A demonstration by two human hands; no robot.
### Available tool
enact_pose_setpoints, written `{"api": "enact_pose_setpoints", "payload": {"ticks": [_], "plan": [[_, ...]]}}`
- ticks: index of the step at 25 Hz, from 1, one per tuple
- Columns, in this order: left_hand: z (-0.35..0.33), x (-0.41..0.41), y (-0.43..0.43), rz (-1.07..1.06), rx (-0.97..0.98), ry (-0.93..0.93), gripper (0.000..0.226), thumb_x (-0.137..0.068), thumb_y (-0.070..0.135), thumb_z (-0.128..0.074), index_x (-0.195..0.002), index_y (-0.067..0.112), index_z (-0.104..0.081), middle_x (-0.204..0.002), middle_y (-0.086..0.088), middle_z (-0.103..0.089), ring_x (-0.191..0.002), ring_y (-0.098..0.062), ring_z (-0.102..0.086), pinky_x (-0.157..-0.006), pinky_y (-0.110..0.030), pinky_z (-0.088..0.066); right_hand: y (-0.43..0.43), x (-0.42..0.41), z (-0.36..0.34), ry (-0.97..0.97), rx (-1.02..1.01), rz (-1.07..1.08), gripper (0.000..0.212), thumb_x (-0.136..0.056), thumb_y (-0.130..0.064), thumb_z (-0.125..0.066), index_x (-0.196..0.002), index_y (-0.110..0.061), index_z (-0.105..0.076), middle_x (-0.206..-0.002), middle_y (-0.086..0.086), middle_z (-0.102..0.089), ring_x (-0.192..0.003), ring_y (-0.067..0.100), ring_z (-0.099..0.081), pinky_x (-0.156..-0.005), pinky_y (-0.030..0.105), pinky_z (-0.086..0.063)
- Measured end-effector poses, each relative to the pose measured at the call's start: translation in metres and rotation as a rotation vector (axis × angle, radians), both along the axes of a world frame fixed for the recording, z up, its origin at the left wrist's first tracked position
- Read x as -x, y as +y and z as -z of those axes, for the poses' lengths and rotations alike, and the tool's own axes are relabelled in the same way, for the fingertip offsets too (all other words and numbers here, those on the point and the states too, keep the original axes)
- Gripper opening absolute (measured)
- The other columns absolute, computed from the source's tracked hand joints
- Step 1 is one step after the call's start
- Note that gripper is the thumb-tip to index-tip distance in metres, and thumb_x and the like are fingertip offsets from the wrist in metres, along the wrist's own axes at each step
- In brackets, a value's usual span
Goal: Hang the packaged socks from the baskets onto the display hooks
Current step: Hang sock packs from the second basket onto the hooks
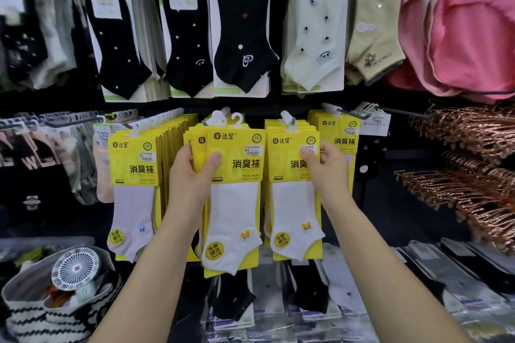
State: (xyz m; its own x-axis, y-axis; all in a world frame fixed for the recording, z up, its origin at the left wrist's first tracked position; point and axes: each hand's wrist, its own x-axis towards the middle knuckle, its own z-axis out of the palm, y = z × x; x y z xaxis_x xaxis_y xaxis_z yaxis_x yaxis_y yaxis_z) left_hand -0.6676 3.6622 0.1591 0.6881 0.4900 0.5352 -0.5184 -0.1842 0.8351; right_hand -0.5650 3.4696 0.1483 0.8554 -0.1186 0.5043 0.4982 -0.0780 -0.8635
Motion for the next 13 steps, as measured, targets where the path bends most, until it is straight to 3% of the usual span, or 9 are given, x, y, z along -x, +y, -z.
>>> {"api": "enact_pose_setpoints", "payload": {"ticks": [3, 6, 8, 11, 13], "plan": [[0.004, 0.003, -0.006, 0.024, 0.016, 0.018, 0.014, -0.09, 0.018, -0.059, -0.097, 0.03, -0.059, -0.102, 0.009, -0.069, -0.092, -0.006, -0.067, -0.071, -0.02, -0.051, 0.006, -0.005, 0.004, 0.035, 0.028, 0.068, 0.02, -0.088, -0.032, -0.062, -0.087, -0.013, -0.056, -0.075, 0.016, -0.056, -0.063, 0.013, -0.044, -0.055, 0.027, -0.035], [0.007, 0.004, -0.012, 0.05, 0.005, 0.041, 0.014, -0.09, 0.02, -0.059, -0.098, 0.032, -0.058, -0.103, 0.011, -0.068, -0.093, -0.005, -0.066, -0.074, -0.021, -0.051, 0.008, -0.004, 0.003, 0.092, -0.047, 0.099, 0.036, -0.085, -0.034, -0.066, -0.109, -0.014, -0.048, -0.082, -0.003, -0.055, -0.069, 0.002, -0.05, -0.055, 0.012, -0.04], [0.01, 0.003, -0.015, 0.054, -0.015, 0.049, 0.015, -0.09, 0.019, -0.059, -0.099, 0.031, -0.058, -0.105, 0.008, -0.068, -0.097, -0.009, -0.065, -0.079, -0.027, -0.052, 0.003, 0.001, -0.004, 0.039, -0.052, 0.178, 0.041, -0.085, -0.032, -0.067, -0.116, -0.017, -0.045, -0.091, -0.006, -0.051, -0.078, 0.005, -0.052, -0.06, 0.016, -0.043], [0.011, -0.001, -0.022, 0.059, -0.026, 0.055, 0.016, -0.09, 0.019, -0.06, -0.102, 0.028, -0.058, -0.108, 0.005, -0.068, -0.099, -0.011, -0.064, -0.083, -0.031, -0.052, 0.001, 0.013, -0.016, -0.15, -0.013, 0.119, 0.025, -0.086, -0.035, -0.063, -0.102, -0.019, -0.052, -0.085, -0.01, -0.053, -0.07, -0.004, -0.052, -0.058, 0.008, -0.04], [0.01, -0.005, -0.029, 0.071, -0.002, 0.049, 0.015, -0.089, 0.019, -0.061, -0.098, 0.03, -0.058, -0.105, 0.006, -0.068, -0.096, -0.009, -0.065, -0.078, -0.028, -0.052, 0.004, 0.022, -0.02, -0.13, 0.093, -0.016, 0.028, -0.083, -0.043, -0.064, -0.097, -0.021, -0.052, -0.081, -0.011, -0.055, -0.067, -0.006, -0.052, -0.057, 0.007, -0.041]]}}
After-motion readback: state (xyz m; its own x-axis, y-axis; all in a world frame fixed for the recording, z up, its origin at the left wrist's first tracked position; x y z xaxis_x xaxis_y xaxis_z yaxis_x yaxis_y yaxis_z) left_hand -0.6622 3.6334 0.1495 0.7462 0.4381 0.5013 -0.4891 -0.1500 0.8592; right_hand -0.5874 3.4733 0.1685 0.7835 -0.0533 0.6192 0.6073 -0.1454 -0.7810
